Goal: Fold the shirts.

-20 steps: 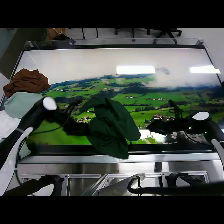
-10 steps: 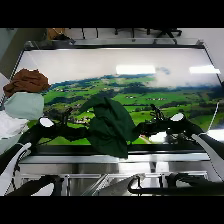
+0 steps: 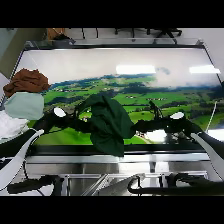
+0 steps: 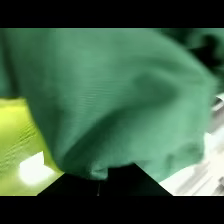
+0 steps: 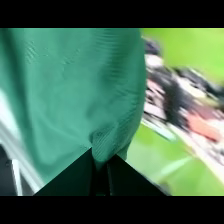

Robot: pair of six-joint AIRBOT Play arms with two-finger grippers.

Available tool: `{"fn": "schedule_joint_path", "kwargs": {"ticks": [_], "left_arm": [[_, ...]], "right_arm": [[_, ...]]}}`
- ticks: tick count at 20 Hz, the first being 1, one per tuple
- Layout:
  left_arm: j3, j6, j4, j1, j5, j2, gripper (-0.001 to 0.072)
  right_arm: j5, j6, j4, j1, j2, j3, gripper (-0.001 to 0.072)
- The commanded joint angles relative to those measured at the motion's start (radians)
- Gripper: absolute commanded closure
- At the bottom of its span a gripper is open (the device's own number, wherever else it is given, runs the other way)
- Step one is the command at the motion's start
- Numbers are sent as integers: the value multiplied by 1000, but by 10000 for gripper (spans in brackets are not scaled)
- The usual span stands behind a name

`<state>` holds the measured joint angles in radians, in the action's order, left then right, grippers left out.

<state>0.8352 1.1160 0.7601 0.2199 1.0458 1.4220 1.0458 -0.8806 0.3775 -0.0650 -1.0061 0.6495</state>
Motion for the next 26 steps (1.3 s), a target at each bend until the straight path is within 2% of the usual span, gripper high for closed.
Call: {"fn": "schedule_joint_path", "kwargs": {"ticks": [1, 4, 8, 11, 15, 17, 19, 22, 24, 26], "left_arm": [[122, 36, 103, -68, 132, -106, 701], [290, 90, 191, -178, 246, -298, 701], [539, 98, 183, -257, 249, -524, 701], [682, 98, 181, -234, 187, -637, 701], [800, 96, 184, -147, 148, -694, 701], [797, 97, 201, -106, 151, -677, 700], [750, 97, 217, -76, 168, -624, 700], [601, 92, 219, -65, 175, -501, 699], [510, 68, 252, -65, 169, -403, 699], [439, 44, 306, -72, 144, -289, 699]], "right_arm": [[115, 22, -81, 69, 77, 109, 683], [206, 21, -227, 201, 215, 307, 683], [215, 21, -353, 350, 364, 570, 682], [194, 26, -364, 375, 418, 729, 682], [189, 93, -363, 375, 428, 893, 682], [194, 114, -338, 375, 414, 898, 682], [243, 89, -283, 374, 358, 890, 682], [298, 81, -279, 348, 259, 766, 682], [271, 119, -251, 263, 193, 621, 682], [153, 190, -231, 130, 117, 461, 682]]}}
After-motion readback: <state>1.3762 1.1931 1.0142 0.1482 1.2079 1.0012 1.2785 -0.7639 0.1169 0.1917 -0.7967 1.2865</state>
